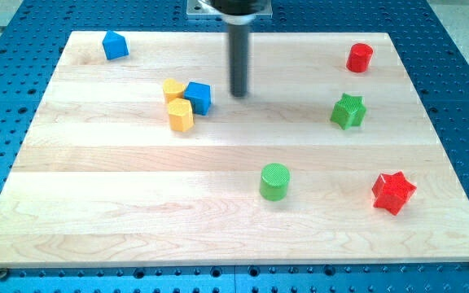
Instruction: Move the green circle diagonally to the green star
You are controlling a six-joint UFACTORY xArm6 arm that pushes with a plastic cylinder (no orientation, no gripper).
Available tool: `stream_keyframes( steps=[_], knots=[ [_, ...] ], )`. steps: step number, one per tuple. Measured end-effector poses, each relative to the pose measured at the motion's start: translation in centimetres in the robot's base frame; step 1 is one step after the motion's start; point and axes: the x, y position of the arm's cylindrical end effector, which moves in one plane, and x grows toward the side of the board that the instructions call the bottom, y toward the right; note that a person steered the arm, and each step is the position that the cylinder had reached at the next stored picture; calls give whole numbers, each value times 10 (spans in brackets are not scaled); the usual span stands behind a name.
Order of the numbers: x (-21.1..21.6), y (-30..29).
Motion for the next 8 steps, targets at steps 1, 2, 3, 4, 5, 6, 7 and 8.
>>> stream_keyframes(
  steps=[1,2,3,4,5,6,7,8],
  knots=[
    [104,65],
    [167,82],
    [228,71],
    [202,34],
    [182,13],
    [215,-17],
    [164,-25],
    [107,-23]
  ],
)
